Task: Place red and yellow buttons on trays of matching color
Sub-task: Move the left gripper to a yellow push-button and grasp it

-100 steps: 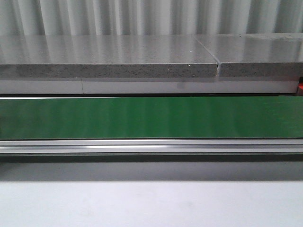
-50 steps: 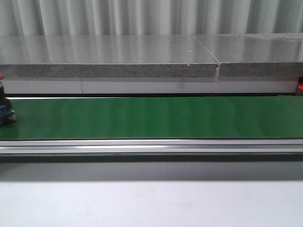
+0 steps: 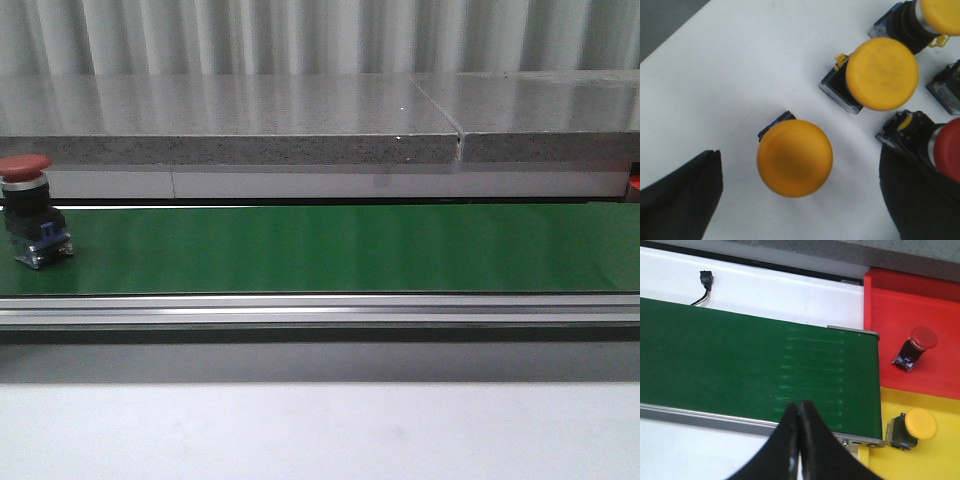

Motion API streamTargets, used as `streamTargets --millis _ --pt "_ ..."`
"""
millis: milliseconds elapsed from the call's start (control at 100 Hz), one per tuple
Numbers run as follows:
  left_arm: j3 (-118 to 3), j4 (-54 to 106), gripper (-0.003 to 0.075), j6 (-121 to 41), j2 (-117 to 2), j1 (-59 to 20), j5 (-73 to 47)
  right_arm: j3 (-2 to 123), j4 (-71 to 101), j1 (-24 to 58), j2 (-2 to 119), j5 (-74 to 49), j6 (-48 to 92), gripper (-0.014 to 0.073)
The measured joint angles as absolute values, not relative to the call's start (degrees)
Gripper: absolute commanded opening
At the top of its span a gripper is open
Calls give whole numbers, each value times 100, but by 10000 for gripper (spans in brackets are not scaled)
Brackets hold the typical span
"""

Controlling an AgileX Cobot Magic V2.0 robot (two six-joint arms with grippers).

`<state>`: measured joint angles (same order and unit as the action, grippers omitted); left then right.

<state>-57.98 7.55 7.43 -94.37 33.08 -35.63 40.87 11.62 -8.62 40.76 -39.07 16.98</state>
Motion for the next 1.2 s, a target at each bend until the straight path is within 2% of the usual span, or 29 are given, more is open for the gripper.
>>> streamTargets --millis 320,410,550,680,870,1200 --pt "-6270 755 585 763 -10004 3308 -3650 4087 1162 -862 4076 -3907 1698 -67" --pt "-6270 755 554 763 -10088 3308 -3704 4087 1162 -862 4076 -3907 1698 -67" --pt "-6270 755 412 763 -10107 3308 -3739 4087 1162 -862 4076 -3907 1698 -67" --pt "-6270 755 213 763 -10121 3308 -3762 4087 1162 -862 4076 -3907 1698 -67" --pt "-6292 755 -15 763 -10125 3308 -3837 4087 1162 -862 4076 -3907 1698 -67" --pt "-6301 755 -19 681 -9706 3308 -4226 4087 1162 -862 4076 -3907 1698 -67"
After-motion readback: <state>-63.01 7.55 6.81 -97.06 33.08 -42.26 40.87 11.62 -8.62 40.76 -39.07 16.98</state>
